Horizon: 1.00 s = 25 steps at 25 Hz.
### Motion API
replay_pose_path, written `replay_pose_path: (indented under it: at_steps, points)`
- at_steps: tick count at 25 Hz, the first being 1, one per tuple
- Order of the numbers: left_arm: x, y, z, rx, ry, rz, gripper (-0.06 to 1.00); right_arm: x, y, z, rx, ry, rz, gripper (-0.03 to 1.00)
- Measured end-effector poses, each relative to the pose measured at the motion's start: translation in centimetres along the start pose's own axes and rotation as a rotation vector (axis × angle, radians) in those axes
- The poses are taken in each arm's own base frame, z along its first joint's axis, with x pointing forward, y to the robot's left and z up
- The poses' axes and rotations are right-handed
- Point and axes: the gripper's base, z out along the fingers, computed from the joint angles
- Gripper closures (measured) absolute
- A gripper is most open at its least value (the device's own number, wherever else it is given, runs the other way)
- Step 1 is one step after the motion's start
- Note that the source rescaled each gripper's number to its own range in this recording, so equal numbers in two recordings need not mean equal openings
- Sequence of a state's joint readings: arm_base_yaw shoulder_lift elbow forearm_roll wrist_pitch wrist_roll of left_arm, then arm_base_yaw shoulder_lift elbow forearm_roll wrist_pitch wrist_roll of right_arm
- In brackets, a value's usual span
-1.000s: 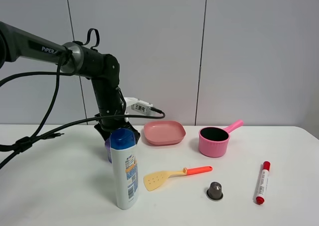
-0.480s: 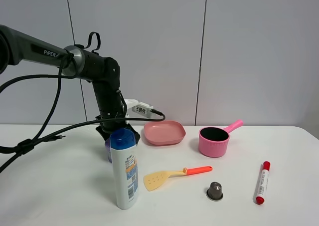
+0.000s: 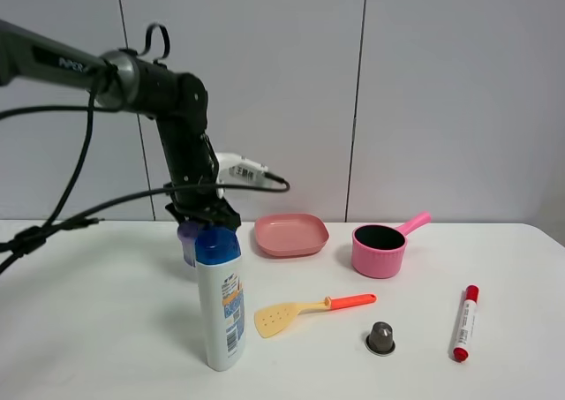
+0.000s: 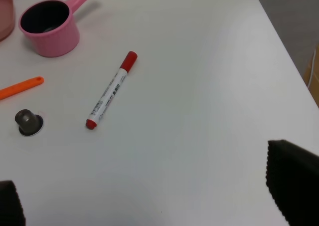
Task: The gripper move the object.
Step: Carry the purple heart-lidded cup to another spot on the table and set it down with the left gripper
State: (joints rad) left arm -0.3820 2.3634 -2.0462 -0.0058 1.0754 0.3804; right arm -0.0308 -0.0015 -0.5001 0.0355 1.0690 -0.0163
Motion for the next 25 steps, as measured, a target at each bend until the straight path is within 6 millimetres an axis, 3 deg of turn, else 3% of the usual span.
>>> replay_pose_path:
  at_steps: [4, 7, 12, 15, 18, 25]
  points:
    - [-1.6, 1.1, -7.5, -0.102, -0.127, -0.029, 0.94, 0.0, 0.0, 0.0, 0.0, 0.0, 0.0, -0.03]
    - [-2.2, 0.8, -13.7, -0.158, -0.229, -0.031, 0.94, 0.0, 0.0, 0.0, 0.0, 0.0, 0.0, -0.03]
    - [-2.6, -3.3, -21.1, -0.168, -0.369, 0.036, 0.94, 0.0, 0.0, 0.0, 0.0, 0.0, 0.0, -0.03]
    - [-3.0, -6.7, -23.2, -0.147, -0.418, 0.103, 0.94, 0.0, 0.0, 0.0, 0.0, 0.0, 0.0, -0.03]
    - [-3.5, -10.6, -23.7, -0.109, -0.439, 0.181, 0.94, 0.0, 0.0, 0.0, 0.0, 0.0, 0.0, -0.03]
    - [-4.7, -18.9, -21.3, -0.015, -0.402, 0.346, 0.94, 0.0, 0.0, 0.0, 0.0, 0.0, 0.0, -0.03]
